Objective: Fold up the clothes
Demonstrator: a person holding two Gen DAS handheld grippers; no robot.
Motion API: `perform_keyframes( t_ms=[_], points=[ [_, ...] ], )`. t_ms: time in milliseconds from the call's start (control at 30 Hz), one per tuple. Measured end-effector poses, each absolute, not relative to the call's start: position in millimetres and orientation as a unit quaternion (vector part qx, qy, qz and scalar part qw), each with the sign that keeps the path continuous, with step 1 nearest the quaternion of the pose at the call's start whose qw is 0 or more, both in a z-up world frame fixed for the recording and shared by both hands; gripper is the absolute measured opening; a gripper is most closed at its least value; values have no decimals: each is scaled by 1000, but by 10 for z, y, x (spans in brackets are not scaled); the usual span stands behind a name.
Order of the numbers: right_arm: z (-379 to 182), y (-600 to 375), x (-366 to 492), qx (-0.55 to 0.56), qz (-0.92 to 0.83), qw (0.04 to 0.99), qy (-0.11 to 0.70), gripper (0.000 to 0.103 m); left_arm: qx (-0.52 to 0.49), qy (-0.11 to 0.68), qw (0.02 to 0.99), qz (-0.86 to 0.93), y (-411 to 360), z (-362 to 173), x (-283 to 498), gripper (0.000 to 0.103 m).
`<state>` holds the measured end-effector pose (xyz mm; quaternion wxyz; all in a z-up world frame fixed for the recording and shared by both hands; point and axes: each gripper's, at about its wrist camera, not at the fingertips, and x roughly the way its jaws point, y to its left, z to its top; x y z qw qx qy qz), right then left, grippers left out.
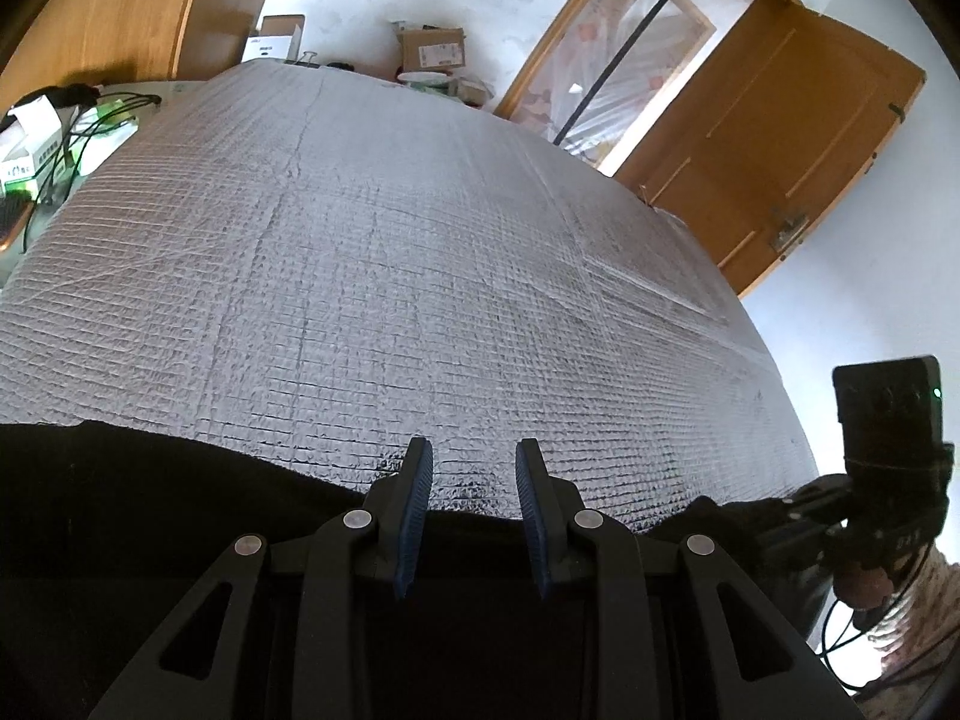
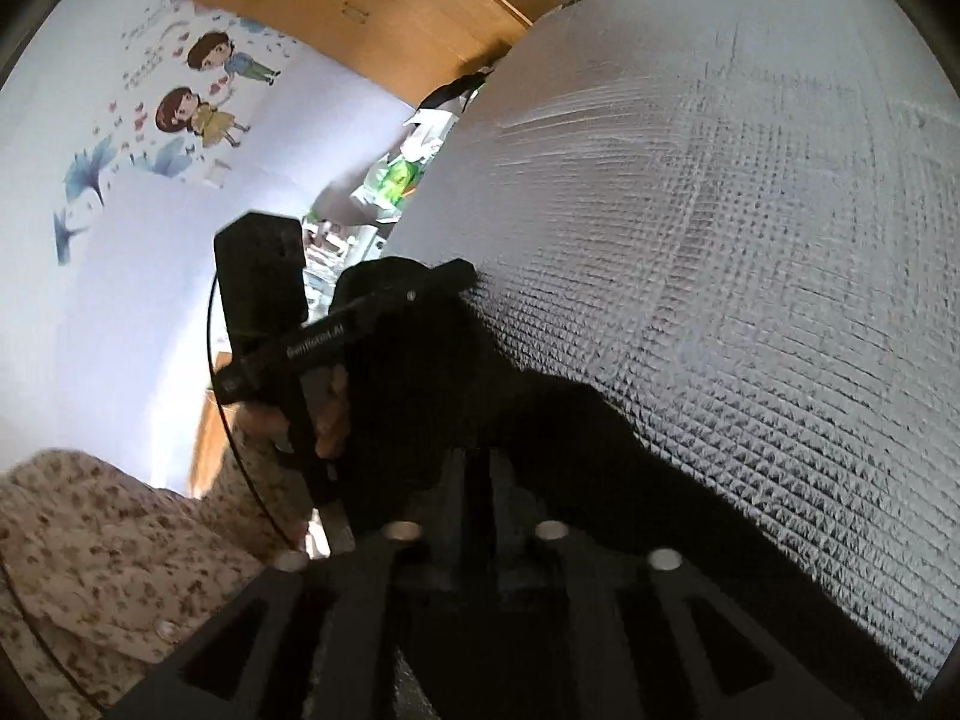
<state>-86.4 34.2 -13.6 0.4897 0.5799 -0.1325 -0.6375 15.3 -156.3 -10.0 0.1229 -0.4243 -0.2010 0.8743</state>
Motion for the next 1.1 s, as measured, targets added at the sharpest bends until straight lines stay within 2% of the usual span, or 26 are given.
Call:
perform_keyframes(
  t_ms=[200,367,467,567,700,900,1100],
  points=[
    [-258,208,-1021,601,-613,490,-152,26,-410,-208,118,880,-1657,-47,273,30],
    [-480,201,-1243,618,-578,478,-236,25,-386,-216,113,890,-1834,6,507,29],
    [-582,257,-1327,621,-571,464,-269,12,-386,-222,108,889,-1891,-19,565,29],
    [-615,304,-1382,618,-586,443,-280,5,-399,-212,98,887,-1887,-74,561,28],
    [-651,378,-1479,610,-598,420,-306,5,-401,-205,97,888,-1881,-81,569,26],
    [-650,311,-1516,608,-635,400,-259,4,-398,-216,101,886,-1925,-113,561,23],
    [-461,207,-1456,585,-684,399,-175,4,-398,-213,99,887,-1917,-117,573,23]
  ],
)
